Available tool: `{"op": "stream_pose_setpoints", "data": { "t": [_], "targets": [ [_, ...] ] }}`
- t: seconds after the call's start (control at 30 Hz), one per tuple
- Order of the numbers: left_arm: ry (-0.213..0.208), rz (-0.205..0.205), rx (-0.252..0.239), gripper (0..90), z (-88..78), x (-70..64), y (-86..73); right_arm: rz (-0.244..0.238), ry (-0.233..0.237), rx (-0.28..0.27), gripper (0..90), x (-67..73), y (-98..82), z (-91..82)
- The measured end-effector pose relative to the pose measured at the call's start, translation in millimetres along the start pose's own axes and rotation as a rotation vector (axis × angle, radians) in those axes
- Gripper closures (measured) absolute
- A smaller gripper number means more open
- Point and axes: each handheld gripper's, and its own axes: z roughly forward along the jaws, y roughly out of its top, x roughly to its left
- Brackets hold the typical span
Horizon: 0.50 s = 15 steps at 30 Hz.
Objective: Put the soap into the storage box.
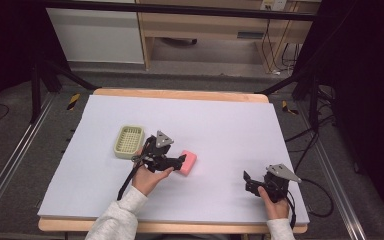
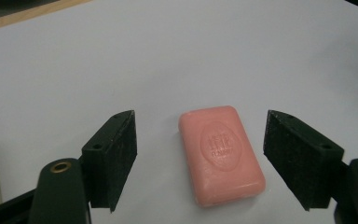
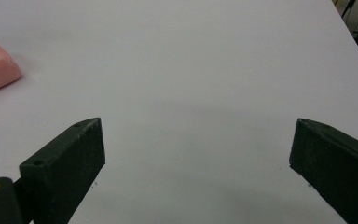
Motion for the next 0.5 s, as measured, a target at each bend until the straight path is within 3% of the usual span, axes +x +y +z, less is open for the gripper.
{"op": "stream_pose_setpoints", "data": {
  "t": [0.5],
  "targets": [
    [-0.01, 0.016, 0.06, 24.8, 23.7, -9.5, -1.6, -0.005, -0.001, 0.001, 3.6, 0.2, 0.3, 0.2]
  ]
}}
